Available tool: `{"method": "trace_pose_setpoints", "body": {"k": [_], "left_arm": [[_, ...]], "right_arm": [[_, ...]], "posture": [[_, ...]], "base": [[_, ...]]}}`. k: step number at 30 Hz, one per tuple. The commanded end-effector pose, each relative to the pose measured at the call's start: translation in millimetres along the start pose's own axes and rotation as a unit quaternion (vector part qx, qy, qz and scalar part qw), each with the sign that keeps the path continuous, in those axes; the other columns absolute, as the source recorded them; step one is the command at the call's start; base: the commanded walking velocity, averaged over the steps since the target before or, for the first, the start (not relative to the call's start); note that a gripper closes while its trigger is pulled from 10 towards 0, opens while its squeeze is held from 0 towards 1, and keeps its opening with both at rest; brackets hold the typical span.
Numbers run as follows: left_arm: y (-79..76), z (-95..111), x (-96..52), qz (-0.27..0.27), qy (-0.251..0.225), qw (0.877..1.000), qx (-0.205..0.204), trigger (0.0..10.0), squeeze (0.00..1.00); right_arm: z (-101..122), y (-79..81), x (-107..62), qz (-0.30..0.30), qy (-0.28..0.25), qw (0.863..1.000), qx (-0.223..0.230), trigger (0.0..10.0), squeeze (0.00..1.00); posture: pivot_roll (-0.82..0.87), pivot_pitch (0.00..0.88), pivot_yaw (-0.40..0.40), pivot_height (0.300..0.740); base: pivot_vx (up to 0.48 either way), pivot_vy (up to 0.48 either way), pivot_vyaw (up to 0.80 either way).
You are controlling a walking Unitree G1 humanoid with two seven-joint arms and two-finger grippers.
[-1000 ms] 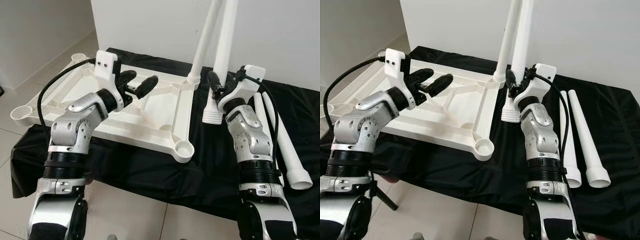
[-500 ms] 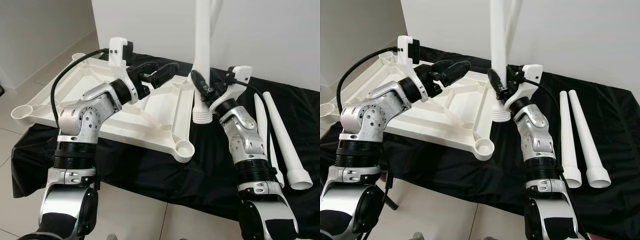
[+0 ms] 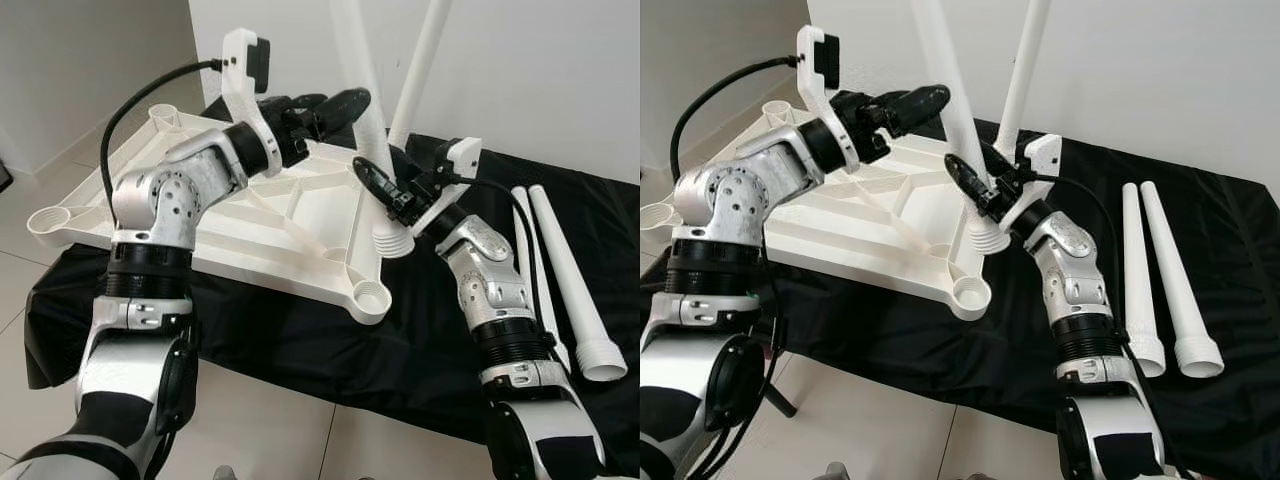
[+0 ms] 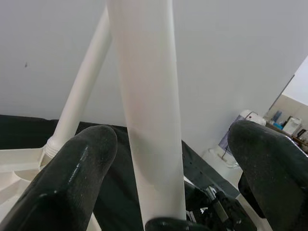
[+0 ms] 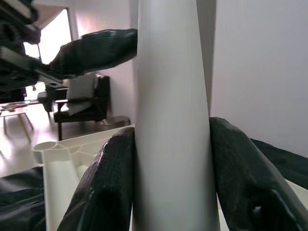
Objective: Building children table
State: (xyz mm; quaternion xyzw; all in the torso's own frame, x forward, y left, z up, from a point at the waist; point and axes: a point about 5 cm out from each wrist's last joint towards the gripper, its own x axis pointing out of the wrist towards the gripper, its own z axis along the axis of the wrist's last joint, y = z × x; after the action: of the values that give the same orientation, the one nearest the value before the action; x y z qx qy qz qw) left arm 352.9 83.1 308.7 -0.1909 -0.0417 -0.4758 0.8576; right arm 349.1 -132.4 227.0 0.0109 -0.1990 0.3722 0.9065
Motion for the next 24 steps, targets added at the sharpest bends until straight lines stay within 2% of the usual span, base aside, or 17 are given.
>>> {"method": "trace_pose_setpoints", "body": {"k": [1,8,12,18,19,20,21,24], "left_arm": [[-7.2,5,3.2,-0.054,0.003,0.999,-0.002,10.0,0.0],[-4.2,5,12.1,-0.045,0.012,0.999,0.001,10.0,0.0],[-2.4,11,23.0,-0.034,0.002,0.999,-0.009,10.0,0.0],[-1.3,16,25.4,-0.025,-0.012,0.999,-0.02,10.0,0.0],[-0.9,17,25.0,-0.023,-0.017,0.999,-0.022,3.4,0.0],[-0.9,17,25.0,-0.023,-0.017,0.999,-0.022,3.4,0.0],[0.2,19,24.4,-0.017,-0.024,0.999,-0.025,0.0,0.0],[1.2,21,23.8,-0.014,-0.029,0.999,-0.033,0.0,0.0]], "right_arm": [[2,0.4,-1.4,0.011,-0.006,1.0,-0.008,10.0,0.0],[2,4.7,-1.4,0.041,-0.002,0.999,-0.019,10.0,0.0],[1,7.6,-1.6,0.06,0.002,0.998,-0.024,10.0,0.0],[0,7.0,-2.0,0.057,0.003,0.998,-0.025,10.0,0.0],[0,6.4,-2.5,0.056,0.006,0.998,-0.029,10.0,0.0],[0,6.4,-2.5,0.056,0.006,0.998,-0.029,10.0,0.0],[-1,5.7,-3.0,0.055,0.007,0.998,-0.03,10.0,0.0],[-1,4.8,-3.4,0.053,0.008,0.998,-0.031,10.0,0.0]], "posture": [[0.02,0.0,-0.052,0.74],[0.01,0.0,-0.047,0.74],[0.01,0.0,-0.049,0.74],[0.0,0.0,-0.05,0.74],[0.0,0.0,-0.05,0.74],[0.0,0.0,-0.05,0.74],[0.0,0.0,-0.05,0.74],[0.0,0.0,-0.051,0.74]], "base": [[0.0,0.0,0.0],[0.0,0.0,0.0],[0.0,0.0,0.0],[0.0,0.0,0.0],[0.0,0.0,0.0],[0.0,0.0,0.0],[0.0,0.0,0.0],[0.0,0.0,0.0]]}}
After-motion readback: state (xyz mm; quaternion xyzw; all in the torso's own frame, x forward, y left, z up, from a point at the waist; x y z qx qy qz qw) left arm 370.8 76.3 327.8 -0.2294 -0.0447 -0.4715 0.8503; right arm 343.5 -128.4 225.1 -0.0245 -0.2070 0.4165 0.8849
